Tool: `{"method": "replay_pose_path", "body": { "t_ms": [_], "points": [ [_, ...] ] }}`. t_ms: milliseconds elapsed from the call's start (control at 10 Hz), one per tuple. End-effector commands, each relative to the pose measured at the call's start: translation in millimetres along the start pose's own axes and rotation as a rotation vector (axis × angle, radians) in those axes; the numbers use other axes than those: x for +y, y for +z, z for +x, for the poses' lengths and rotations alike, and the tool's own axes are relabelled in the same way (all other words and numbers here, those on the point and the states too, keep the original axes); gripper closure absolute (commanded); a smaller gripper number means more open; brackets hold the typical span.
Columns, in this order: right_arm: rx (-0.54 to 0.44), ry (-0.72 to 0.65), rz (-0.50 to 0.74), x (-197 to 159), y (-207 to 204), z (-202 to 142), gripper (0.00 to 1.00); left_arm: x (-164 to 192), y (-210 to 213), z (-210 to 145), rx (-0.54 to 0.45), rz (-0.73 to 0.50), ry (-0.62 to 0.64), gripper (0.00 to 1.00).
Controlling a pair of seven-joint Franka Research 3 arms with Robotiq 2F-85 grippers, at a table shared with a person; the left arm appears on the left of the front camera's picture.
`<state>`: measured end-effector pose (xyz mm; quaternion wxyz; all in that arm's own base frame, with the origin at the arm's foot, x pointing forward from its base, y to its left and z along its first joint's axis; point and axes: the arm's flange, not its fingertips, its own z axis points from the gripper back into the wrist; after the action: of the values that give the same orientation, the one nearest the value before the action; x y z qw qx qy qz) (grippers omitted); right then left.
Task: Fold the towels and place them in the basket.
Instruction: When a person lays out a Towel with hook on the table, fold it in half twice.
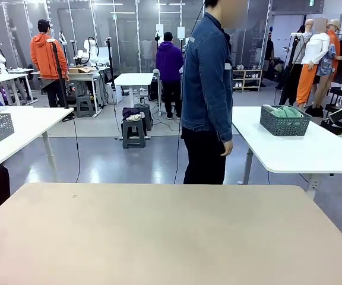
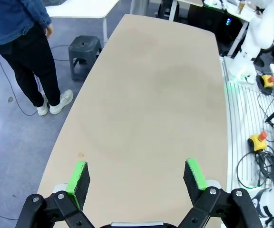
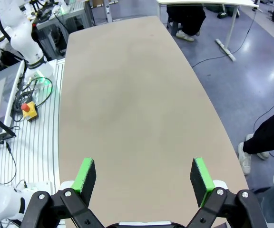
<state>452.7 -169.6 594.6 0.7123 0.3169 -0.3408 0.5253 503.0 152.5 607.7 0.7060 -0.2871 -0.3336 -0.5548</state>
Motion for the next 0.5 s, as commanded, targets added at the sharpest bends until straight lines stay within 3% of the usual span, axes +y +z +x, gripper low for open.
{"method": "replay_pose_path", "body": {
  "t_ms": [0, 400],
  "points": [
    [-0.012, 0.019, -0.010, -3.5, 5.0, -0.7, 0.00, 6.5, 9.8, 1.7, -0.018, -0.013, 0.001, 0.00],
    [0.008, 0.032, -0.005, -5.5, 4.3, 2.6, 0.00, 3.9, 7.0, -1.8, 0.004, 0.002, 0.002, 0.00]
  ]
}}
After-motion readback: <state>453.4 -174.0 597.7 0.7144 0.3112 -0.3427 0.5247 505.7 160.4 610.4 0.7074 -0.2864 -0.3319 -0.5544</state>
